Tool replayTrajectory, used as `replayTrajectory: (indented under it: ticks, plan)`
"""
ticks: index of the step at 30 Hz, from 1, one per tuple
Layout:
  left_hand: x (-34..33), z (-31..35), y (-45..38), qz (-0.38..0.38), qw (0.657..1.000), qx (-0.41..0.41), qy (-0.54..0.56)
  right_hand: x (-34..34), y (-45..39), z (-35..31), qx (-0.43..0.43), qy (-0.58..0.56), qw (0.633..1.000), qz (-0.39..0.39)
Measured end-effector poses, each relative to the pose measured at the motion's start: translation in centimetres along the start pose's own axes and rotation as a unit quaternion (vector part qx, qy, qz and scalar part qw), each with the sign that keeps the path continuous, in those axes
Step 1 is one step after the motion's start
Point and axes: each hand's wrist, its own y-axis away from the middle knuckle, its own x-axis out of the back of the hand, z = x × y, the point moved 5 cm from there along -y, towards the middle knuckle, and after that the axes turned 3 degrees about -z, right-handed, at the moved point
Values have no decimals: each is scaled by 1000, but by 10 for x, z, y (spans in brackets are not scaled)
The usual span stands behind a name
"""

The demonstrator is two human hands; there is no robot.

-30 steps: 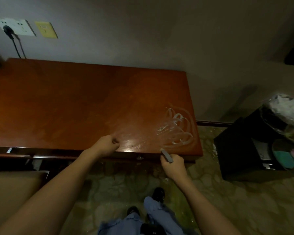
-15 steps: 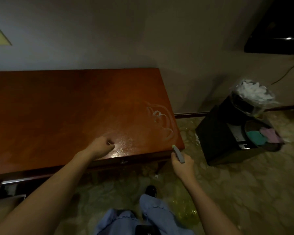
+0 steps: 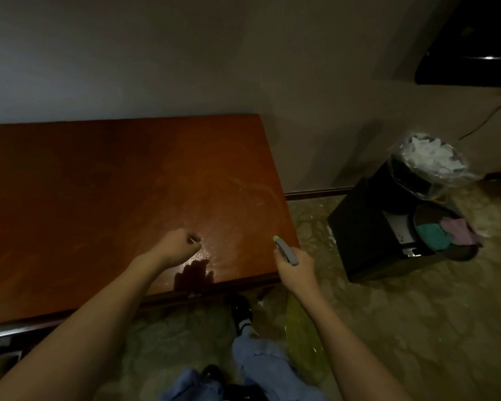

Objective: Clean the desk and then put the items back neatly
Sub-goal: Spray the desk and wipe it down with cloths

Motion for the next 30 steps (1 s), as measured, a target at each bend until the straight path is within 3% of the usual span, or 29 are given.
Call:
replayTrajectory:
  ticks: [5,11,14,20,24,30]
  plan:
    - [41,-8,-32,24,999,47,-1,-6,-56,-12,-42,-1,998,-53]
    - [95,13,-79,58,997,55,0,16,-109,-48,2,2,998,-60]
    - [100,27,-101,57,998,41,5,24,-136,-70,40,30,997,-58]
    - [106,35,-133,34,998,57,21,16,-187,-75,-25,35,996,-79]
    - [118,30,-144,36,996,81,28,25,-214,-102,-4,73,994,-85]
    - [126,32,-161,39,996,78,18,41,-258,-151,41,40,997,-55]
